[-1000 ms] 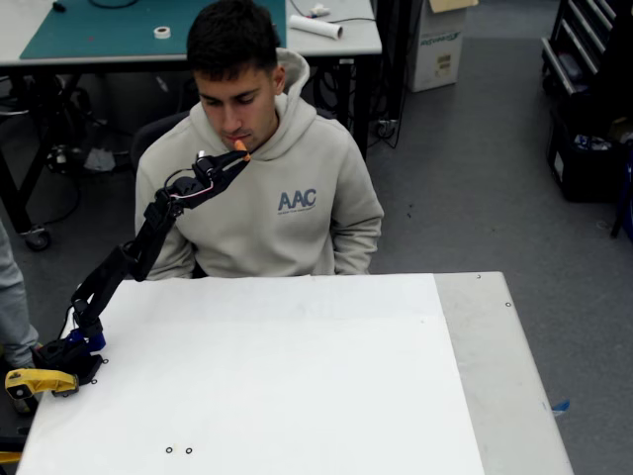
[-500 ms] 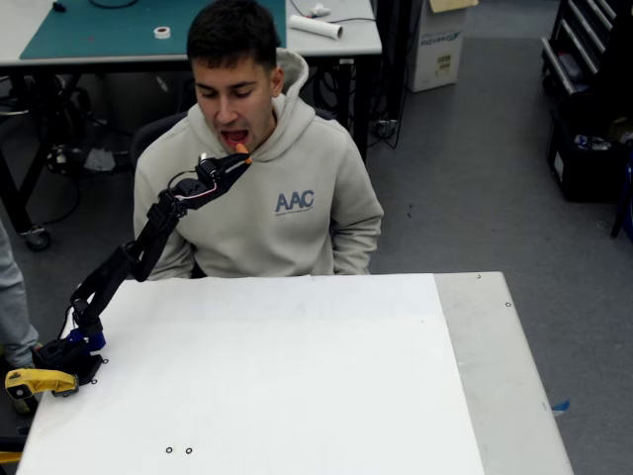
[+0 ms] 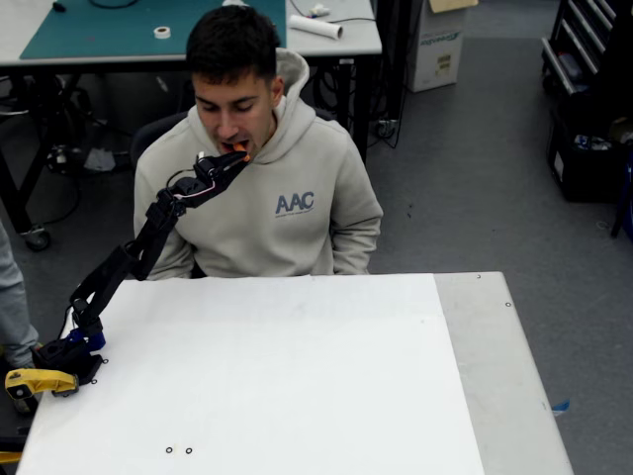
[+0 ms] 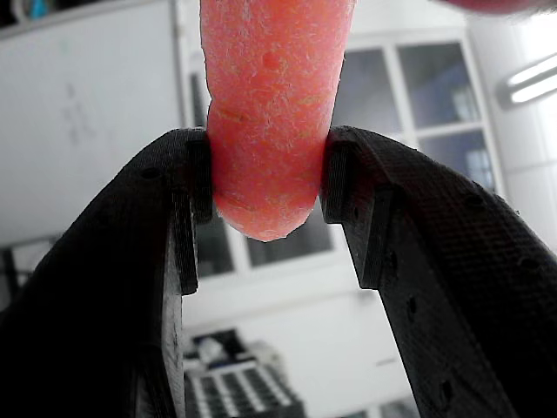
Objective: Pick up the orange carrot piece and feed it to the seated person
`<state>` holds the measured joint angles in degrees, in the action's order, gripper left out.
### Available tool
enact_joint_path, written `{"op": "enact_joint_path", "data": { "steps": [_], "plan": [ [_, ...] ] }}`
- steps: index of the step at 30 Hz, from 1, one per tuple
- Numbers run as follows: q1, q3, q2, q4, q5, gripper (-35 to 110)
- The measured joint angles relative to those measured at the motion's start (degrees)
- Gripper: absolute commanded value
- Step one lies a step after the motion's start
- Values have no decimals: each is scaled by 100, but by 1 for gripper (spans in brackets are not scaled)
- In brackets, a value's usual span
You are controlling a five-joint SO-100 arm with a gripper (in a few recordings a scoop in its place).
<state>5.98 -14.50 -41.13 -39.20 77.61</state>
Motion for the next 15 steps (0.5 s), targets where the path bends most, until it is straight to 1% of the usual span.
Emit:
{"op": "enact_joint_path", "data": {
  "steps": [15],
  "plan": [
    [-149, 0, 0, 18, 44, -2]
  ]
}}
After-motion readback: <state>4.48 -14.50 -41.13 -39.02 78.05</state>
